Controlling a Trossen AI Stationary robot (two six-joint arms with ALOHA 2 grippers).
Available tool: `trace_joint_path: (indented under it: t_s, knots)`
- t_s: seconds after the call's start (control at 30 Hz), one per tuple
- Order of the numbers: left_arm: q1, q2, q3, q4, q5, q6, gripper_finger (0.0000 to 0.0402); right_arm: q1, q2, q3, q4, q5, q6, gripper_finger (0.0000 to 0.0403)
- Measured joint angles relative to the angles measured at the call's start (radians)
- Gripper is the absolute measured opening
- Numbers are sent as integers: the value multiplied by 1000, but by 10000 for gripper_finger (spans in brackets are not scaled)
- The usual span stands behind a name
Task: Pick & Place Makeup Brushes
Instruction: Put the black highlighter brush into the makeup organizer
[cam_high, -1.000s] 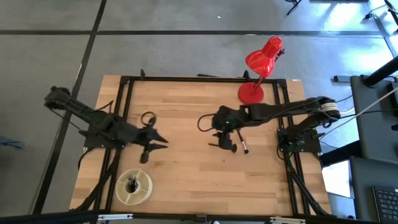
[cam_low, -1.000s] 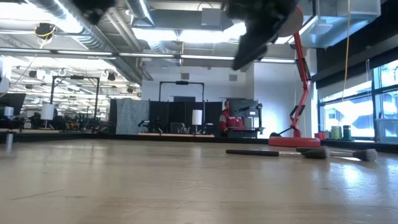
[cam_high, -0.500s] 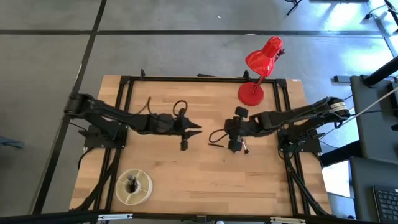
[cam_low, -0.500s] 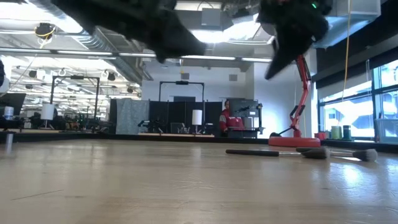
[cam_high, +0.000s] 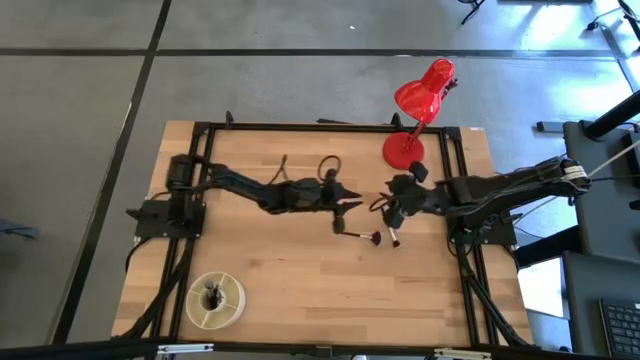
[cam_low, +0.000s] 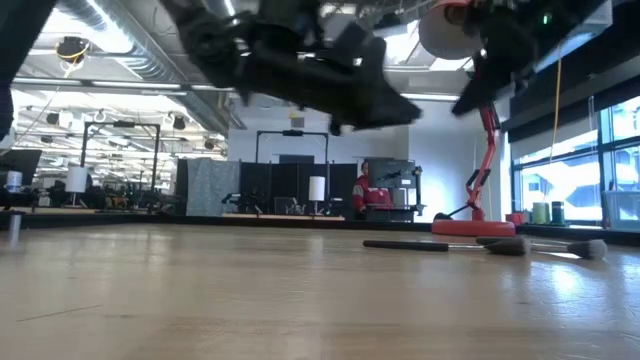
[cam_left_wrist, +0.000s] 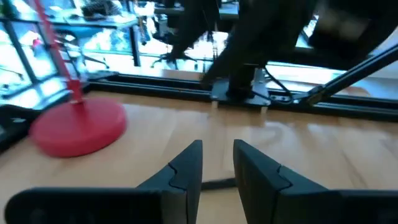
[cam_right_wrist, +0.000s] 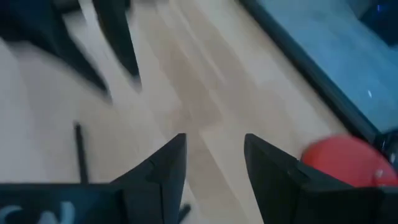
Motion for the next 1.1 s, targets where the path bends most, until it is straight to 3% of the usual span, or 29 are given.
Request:
trace_joint_path:
  t_s: [0.17,0.33,0.4,0.5,0.6,0.73,0.8,0.93,1.1]
  knots:
    - [8,98,176,-172,5,-23,87,16,-82,78,-3,0,-114,140]
    - [6,167,314,-261,2,25,87,19,-133,106,-115,-119,-152,35]
    - [5,185,340,-261,2,73,86,18,-142,106,-201,-148,-133,11]
    - [4,208,347,-241,-4,112,86,17,-145,106,-354,-164,-55,23]
    - [5,229,347,-219,-10,44,85,16,-145,92,-473,-171,-32,33]
    - [8,255,346,-308,182,7,77,13,-144,76,-555,-159,-14,36]
    - [3,267,351,-367,215,-2,74,11,-144,76,-560,-131,-16,36]
    - [-27,267,402,-552,177,87,82,11,-145,82,-537,-80,-21,36]
    - [-98,266,464,-630,111,261,132,11,-144,82,-512,-72,-24,36]
